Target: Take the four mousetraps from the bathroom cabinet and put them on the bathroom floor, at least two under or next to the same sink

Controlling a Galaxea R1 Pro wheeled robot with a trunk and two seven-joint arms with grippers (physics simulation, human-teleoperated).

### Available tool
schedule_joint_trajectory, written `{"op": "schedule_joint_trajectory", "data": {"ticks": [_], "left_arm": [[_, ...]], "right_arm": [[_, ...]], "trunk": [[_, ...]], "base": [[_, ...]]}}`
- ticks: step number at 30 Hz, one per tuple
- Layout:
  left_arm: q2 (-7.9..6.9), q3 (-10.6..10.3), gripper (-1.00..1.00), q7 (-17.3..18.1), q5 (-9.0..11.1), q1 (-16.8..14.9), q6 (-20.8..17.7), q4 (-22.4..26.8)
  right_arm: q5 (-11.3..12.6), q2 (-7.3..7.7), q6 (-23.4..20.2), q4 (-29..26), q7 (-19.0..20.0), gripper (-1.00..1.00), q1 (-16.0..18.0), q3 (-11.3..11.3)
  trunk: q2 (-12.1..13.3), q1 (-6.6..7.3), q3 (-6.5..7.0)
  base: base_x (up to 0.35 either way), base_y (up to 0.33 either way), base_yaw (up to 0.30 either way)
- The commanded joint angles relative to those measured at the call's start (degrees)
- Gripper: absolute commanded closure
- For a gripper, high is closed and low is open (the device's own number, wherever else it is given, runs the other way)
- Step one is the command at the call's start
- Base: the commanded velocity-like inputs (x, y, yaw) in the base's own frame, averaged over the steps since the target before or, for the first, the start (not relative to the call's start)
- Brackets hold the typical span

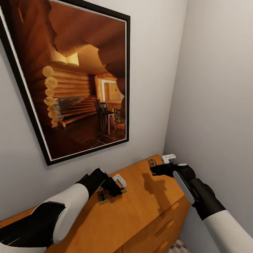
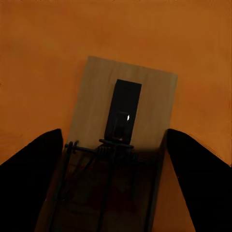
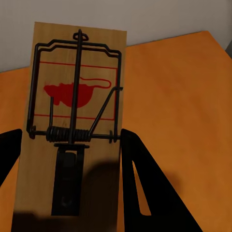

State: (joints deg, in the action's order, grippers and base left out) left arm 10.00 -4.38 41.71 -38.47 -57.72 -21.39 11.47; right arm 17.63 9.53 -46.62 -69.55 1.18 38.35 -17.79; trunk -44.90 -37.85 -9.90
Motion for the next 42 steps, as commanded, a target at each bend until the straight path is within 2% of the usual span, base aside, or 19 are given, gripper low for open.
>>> {"op": "schedule_joint_trajectory", "data": {"ticks": [1, 42], "left_arm": [[0.0, -0.37, 1.0, 0.37, -0.03, -0.02, -0.4, 0.13], [0.0, -0.37, 1.0, 0.65, 0.06, -0.02, -0.4, 0.22]], "right_arm": [[0.03, 0.05, -0.23, -0.06, 0.14, 1.0, 0.06, -0.06], [0.08, 0.05, -0.23, -0.06, 0.14, 1.0, 0.06, -0.06]], "trunk": [[-0.07, -0.01, -0.1], [-0.07, -0.01, -0.1]], "base": [[0.0, 0.0, 0.0], [-0.002, 0.0, 0.0]]}}
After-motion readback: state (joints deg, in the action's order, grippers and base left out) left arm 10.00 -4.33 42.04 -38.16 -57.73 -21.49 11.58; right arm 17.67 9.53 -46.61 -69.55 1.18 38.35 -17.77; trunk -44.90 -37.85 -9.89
